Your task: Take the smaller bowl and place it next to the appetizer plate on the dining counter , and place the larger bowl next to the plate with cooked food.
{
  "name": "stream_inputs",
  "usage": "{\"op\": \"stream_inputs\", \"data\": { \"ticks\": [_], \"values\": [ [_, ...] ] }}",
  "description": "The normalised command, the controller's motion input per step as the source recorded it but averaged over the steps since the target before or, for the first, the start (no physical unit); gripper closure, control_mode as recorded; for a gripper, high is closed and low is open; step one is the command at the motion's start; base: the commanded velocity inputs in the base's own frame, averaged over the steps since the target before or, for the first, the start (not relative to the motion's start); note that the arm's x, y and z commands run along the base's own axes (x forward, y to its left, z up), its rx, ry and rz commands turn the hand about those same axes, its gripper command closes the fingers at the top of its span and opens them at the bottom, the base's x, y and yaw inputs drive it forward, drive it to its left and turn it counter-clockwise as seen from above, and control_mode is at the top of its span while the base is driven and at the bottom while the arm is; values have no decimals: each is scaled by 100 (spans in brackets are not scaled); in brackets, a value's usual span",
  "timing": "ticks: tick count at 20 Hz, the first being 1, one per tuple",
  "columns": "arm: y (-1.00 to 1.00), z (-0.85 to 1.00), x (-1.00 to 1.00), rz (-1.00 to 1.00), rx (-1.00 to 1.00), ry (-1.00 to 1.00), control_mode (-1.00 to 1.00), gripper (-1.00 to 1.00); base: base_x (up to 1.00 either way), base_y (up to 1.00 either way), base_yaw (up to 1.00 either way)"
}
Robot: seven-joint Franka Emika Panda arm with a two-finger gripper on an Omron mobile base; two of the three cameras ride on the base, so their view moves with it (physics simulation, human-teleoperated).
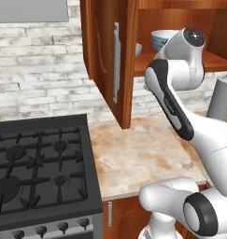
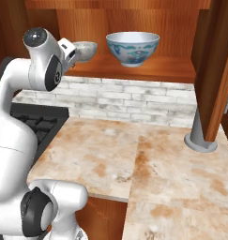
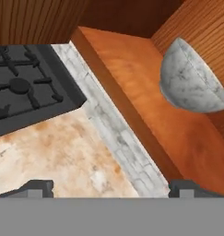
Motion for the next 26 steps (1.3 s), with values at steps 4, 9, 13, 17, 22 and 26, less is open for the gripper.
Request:
{"op": "stream_inputs", "data": {
  "ticks": [4, 9, 13, 17, 22, 26],
  "values": [
    [6, 10, 34, 64, -17, -7, -100, -100, 0, 0, 0],
    [0, 16, 38, 52, -33, -18, -100, -100, 0, 0, 0],
    [15, 0, 6, 6, -16, -23, -100, -100, 0, 0, 0],
    [41, 9, 16, 0, -26, -33, -100, -100, 0, 0, 0],
    [3, 8, 28, 3, -6, -9, -100, -100, 0, 0, 0],
    [-13, 14, 37, 1, 0, 4, -100, -100, 0, 0, 0]
  ]
}}
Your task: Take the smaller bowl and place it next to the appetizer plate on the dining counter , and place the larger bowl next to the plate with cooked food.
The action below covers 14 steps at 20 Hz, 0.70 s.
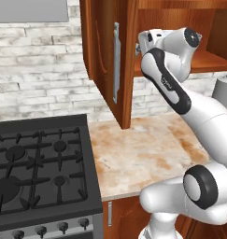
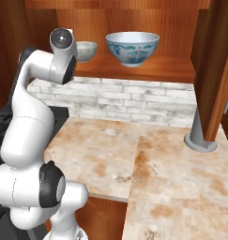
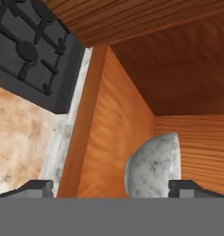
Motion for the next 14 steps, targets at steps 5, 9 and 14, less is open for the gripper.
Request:
{"op": "stream_inputs", "data": {
  "ticks": [5, 9, 14],
  "values": [
    [-7, 10, 29, 0, 0, 0, -100, -100, 0, 0, 0],
    [-6, 0, 42, 0, 0, 0, -100, -100, 0, 0, 0],
    [-4, 1, 33, 0, 4, 0, -100, -100, 0, 0, 0]
  ]
}}
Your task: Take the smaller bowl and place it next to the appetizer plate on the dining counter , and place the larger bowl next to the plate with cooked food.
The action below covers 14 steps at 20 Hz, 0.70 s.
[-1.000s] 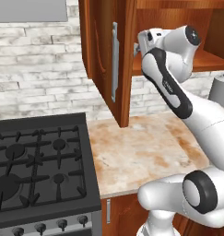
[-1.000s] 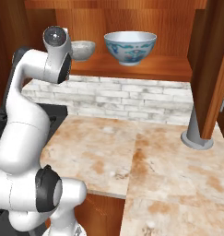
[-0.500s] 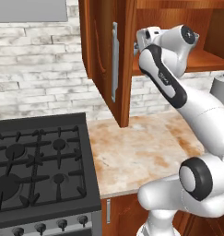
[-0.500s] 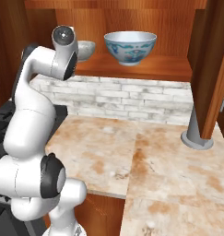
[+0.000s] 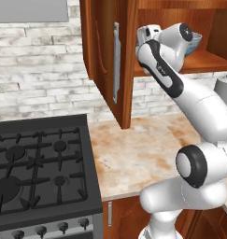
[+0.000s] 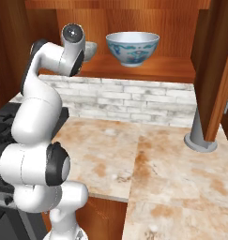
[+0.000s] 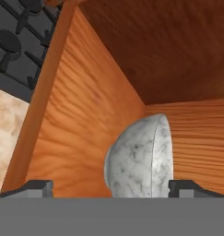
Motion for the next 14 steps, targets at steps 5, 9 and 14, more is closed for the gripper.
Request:
{"op": "stream_inputs", "data": {
  "ticks": [5, 9, 14],
  "values": [
    [0, 0, 34, 0, 0, 0, -100, -100, 0, 0, 0],
    [0, 0, 30, 0, 0, 0, -100, -100, 0, 0, 0],
    [0, 0, 23, 0, 0, 0, -100, -100, 0, 0, 0]
  ]
}}
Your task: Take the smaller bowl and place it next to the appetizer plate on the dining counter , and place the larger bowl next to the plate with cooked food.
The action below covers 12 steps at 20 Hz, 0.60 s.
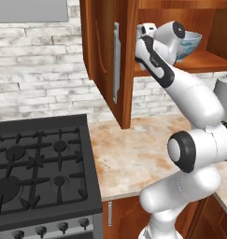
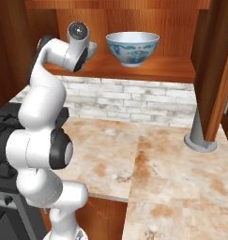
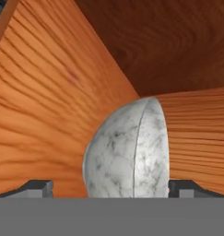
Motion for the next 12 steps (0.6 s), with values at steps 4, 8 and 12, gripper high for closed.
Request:
{"op": "stream_inputs", "data": {
  "ticks": [4, 8, 12],
  "values": [
    [0, -1, 22, 1, 0, 0, -100, -100, 0, 0, 0],
    [0, -1, 18, 1, 0, 1, -100, -100, 0, 0, 0],
    [0, -9, 14, 1, 0, 2, -100, -100, 0, 0, 0]
  ]
}}
